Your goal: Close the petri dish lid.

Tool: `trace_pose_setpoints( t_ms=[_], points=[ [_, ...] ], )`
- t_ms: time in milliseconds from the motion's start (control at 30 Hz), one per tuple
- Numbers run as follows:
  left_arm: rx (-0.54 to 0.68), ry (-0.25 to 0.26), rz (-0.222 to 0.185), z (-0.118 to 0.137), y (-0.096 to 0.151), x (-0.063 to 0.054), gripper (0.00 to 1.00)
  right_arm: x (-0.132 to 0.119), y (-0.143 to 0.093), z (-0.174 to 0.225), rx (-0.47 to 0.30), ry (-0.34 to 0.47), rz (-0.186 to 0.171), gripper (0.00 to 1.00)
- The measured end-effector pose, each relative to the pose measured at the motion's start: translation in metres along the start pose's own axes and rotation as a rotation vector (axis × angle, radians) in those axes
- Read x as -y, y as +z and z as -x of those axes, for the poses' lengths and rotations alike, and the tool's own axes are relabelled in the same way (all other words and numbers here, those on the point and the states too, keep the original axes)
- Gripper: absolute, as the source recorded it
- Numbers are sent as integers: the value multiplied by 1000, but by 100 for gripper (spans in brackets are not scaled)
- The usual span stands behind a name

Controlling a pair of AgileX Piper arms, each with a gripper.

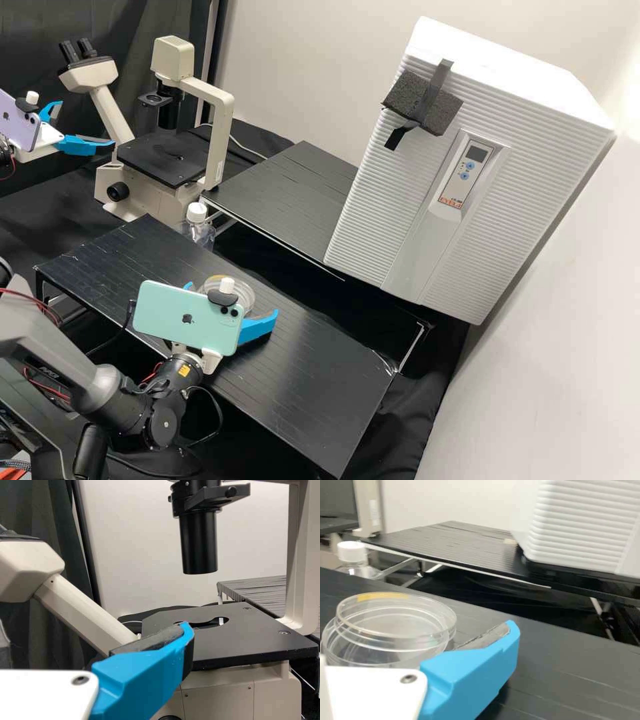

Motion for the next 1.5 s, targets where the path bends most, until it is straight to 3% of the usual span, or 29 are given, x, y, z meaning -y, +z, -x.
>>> trace_pose_setpoints(
  t_ms=[367,533,767,1067,1500],
  points=[
    [0,0,0,0,0,0,100,-5,4,-4,-2,-8,-11,100],
    [0,0,0,0,0,0,100,-3,-3,-7,-30,-20,6,100],
    [0,0,0,0,0,0,100,-5,-6,-9,-42,-1,3,100],
    [0,0,0,0,0,0,100,-4,1,-12,-32,-16,-35,100],
    [0,0,0,0,0,0,100,-4,3,-17,-47,-41,-50,100]
  ],
)
